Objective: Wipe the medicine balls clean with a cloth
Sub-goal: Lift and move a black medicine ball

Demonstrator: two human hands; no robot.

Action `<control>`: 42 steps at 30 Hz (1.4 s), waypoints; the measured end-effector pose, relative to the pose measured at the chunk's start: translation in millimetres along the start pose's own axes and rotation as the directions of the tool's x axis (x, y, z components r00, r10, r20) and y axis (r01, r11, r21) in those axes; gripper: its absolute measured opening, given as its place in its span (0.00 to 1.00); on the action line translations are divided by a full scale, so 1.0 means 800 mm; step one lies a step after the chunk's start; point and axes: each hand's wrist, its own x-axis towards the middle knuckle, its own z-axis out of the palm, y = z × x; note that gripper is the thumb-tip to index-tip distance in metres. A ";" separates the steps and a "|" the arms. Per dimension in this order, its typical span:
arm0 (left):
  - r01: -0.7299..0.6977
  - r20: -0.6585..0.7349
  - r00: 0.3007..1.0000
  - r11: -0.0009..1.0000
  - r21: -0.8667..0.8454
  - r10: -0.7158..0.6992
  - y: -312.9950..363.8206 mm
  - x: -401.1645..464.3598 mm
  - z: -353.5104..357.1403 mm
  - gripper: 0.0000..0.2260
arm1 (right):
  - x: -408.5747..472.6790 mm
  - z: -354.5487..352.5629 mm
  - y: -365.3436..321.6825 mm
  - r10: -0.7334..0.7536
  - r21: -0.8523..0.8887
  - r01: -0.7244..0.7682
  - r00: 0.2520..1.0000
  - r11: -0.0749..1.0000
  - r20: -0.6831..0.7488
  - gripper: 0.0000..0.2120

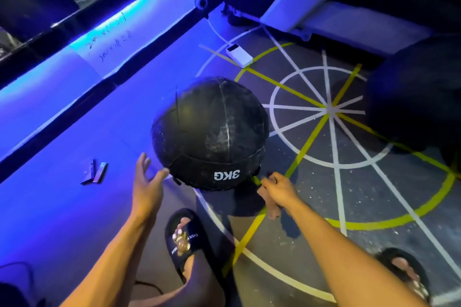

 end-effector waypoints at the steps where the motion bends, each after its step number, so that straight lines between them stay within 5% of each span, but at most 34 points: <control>1: 0.002 0.034 0.999 0.999 0.040 -0.004 -0.006 -0.009 0.002 0.31 | 0.009 0.006 -0.007 0.012 0.022 -0.012 1.000 1.000 0.012 0.13; 5: -0.072 0.152 0.988 0.969 0.238 0.036 -0.016 -0.032 0.019 0.36 | 0.030 0.018 -0.017 0.056 0.226 -0.070 0.996 0.972 0.070 0.10; 12: -0.116 0.027 0.993 0.919 0.376 0.114 -0.001 -0.019 0.036 0.24 | 0.045 0.017 -0.016 0.110 0.390 -0.119 0.993 0.913 0.046 0.14; 21: -0.070 0.038 0.997 0.973 0.218 0.063 0.001 0.020 0.015 0.29 | 0.041 0.021 -0.042 -0.061 -0.011 0.060 0.994 0.998 -0.093 0.15; 24: -0.040 -0.012 0.999 0.987 0.155 0.043 0.011 0.028 0.015 0.15 | 0.030 0.019 -0.045 -0.111 -0.048 0.107 0.990 0.993 -0.092 0.13; 26: -0.078 -0.058 0.994 0.962 0.263 0.096 0.021 0.034 0.018 0.07 | 0.021 0.015 -0.038 -0.139 -0.057 0.135 0.988 0.989 -0.067 0.13; 29: -0.138 -0.052 0.980 0.840 0.524 0.193 0.038 0.034 0.023 0.10 | -0.006 -0.005 -0.030 -0.176 -0.035 0.174 0.983 0.984 -0.051 0.14; 36: -0.328 0.276 0.943 0.632 0.702 0.183 0.112 -0.040 0.050 0.08 | -0.111 -0.147 -0.013 -0.115 -0.078 0.104 0.981 0.992 -0.159 0.17; 42: -0.562 0.618 0.772 0.611 0.558 0.145 0.136 -0.154 0.085 0.09 | -0.192 -0.260 0.075 0.018 -0.013 -0.023 0.957 1.000 -0.291 0.20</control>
